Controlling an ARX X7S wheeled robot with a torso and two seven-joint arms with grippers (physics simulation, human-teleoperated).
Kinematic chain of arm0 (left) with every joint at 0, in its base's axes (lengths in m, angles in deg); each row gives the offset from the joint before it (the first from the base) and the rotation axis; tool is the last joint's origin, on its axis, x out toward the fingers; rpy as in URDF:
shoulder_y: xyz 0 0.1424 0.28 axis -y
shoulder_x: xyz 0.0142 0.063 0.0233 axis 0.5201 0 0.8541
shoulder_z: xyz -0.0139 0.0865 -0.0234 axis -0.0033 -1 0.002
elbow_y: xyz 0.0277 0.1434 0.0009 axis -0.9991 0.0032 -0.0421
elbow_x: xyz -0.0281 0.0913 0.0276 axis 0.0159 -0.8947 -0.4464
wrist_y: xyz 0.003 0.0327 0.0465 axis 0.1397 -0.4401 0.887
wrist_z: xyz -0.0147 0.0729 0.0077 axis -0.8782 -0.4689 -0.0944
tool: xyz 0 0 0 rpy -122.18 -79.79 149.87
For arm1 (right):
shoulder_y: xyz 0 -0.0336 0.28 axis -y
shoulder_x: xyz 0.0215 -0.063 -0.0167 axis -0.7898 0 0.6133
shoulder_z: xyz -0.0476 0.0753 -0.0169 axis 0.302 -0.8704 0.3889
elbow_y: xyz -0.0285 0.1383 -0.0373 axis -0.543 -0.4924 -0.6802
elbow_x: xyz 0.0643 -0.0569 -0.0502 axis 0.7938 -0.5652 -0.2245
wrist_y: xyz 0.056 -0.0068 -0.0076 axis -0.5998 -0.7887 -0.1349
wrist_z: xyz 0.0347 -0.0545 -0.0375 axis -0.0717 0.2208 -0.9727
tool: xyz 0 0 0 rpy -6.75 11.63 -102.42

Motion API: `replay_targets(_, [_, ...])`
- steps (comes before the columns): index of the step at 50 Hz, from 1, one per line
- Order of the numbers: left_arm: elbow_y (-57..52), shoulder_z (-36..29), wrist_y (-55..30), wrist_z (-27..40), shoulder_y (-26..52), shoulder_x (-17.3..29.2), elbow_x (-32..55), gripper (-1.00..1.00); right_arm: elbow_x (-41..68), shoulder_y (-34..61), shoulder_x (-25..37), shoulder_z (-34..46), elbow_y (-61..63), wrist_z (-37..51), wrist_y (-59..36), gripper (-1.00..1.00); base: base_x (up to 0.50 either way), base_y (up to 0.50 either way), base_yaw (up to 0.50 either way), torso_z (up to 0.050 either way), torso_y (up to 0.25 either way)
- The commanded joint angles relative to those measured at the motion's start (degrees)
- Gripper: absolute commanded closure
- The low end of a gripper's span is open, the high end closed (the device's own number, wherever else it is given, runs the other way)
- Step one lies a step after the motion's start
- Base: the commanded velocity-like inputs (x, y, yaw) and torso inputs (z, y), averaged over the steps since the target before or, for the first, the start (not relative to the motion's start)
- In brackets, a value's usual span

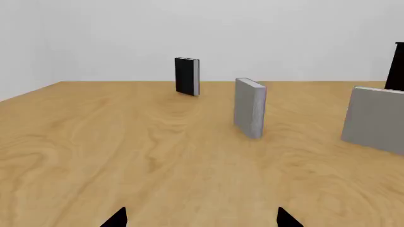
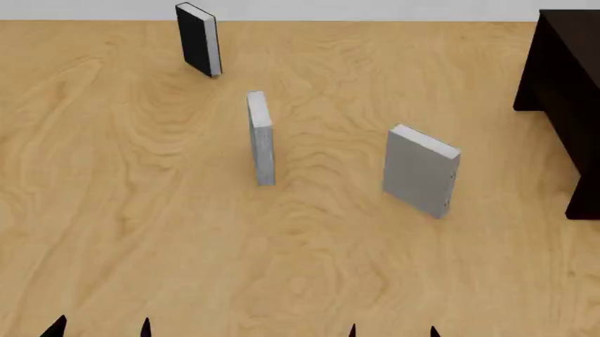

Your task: Pick up the book on the right and place it on the cabinet shelf.

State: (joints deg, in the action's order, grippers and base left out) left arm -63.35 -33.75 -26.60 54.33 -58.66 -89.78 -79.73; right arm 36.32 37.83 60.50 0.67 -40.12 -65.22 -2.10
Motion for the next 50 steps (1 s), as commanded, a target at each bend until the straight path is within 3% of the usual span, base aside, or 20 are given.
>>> replay_targets(1, [0.0,-0.6,0.0,0.6,0.0,0.6,0.6,-1.00,0.5,0.0,0.5,0.0,0.0,0.0,0.0,-1.00,0.00,0.00,0.00,0.000,0.000])
replay_targets(4, [-1.4,-1.0,2.3,-0.4,-1.2,1.3,2.8,-1.00,1.2,-0.5,1.1,1.6,1.7,1.5,-0.6,-1.00,0.00,0.00,0.00,0.000,0.000])
replay_targets(13, [-7.2,-2.9,-3.2,1.1,-1.0,2.8,4.2,-1.00,3.6,1.1,3.0,2.7,5.3,2.9,-3.6,-1.00,0.00,0.00,0.00,0.050,0.000])
replay_targets(30, [-17.1,-4.0,-15.5,4.3,10.7,5.4,4.8,-1.00,6.9,11.4,6.0,2.8,22.6,4.5,-22.4,-1.00,0.00,0.00,0.00,0.050,0.000])
replay_targets(49, [-15.6,-5.3,-13.4,4.9,11.1,7.4,5.2,-1.00,10.2,11.6,7.6,2.0,21.7,4.2,-21.1,-1.00,0.24,-0.29,0.00,0.050,0.000])
replay_targets(50, [-16.0,-5.6,-16.7,4.3,11.6,7.7,6.0,-1.00,10.1,11.5,7.7,2.3,21.5,4.1,-20.7,-1.00,0.35,-0.34,0.00,0.048,0.000])
